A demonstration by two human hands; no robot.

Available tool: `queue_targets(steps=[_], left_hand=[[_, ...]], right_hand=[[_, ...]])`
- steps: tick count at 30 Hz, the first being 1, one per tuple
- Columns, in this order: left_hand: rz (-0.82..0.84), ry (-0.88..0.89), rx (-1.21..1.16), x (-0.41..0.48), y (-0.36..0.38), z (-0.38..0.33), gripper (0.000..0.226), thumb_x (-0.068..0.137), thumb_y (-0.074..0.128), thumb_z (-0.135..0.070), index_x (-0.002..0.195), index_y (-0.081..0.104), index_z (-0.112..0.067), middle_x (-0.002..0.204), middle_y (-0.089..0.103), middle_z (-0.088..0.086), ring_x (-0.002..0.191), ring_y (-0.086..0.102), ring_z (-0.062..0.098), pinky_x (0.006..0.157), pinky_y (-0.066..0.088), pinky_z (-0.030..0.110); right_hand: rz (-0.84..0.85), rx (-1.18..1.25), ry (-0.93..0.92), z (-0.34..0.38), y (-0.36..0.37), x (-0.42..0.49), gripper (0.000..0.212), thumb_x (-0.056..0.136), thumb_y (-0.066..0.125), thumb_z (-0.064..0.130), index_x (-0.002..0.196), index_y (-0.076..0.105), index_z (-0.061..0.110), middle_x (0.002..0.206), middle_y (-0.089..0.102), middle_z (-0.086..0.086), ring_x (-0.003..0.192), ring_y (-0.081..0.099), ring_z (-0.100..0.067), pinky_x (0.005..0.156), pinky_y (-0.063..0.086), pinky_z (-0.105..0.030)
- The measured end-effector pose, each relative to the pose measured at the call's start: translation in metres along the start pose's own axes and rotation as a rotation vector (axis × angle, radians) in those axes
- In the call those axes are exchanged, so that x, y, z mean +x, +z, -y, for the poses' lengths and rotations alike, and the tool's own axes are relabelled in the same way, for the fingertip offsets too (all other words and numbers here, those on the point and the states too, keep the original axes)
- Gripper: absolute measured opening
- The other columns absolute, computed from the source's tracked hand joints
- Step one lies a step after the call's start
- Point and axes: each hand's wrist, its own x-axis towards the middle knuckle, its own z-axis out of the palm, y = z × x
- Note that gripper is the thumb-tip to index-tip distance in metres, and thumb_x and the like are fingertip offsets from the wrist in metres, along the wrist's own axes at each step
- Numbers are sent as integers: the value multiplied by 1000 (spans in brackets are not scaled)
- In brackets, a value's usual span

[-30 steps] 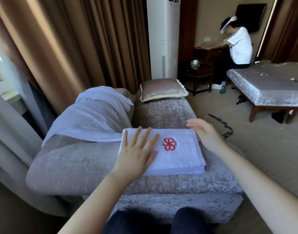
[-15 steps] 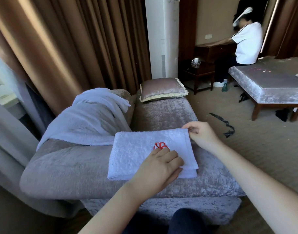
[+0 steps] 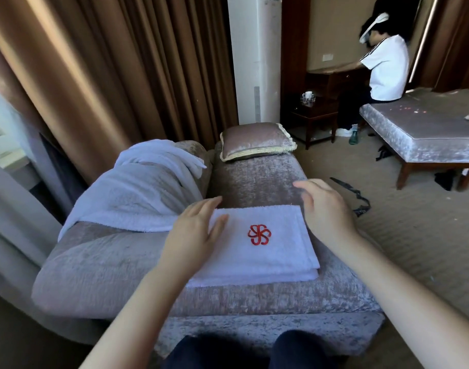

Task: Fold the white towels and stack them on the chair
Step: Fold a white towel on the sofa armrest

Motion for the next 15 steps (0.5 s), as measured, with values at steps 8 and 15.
queue_targets(steps=[8,15], left_hand=[[36,-128,198,-17,41,21,62,94,32,-48,131,60,-7,135,57,16,129,49,39,101,45,54],[-13,-231,-233,-24,26,27,54,102,35,-42,149,35,-16,156,29,-2,145,23,14,115,20,27]], right_hand=[[384,-276,-8,37,50,-30,80,87,3,57,146,39,16,150,41,2,141,30,-18,117,9,-33],[196,197,160,24,35,-34,42,99,51,27,139,48,14,144,47,0,133,41,-20,107,28,-29]])
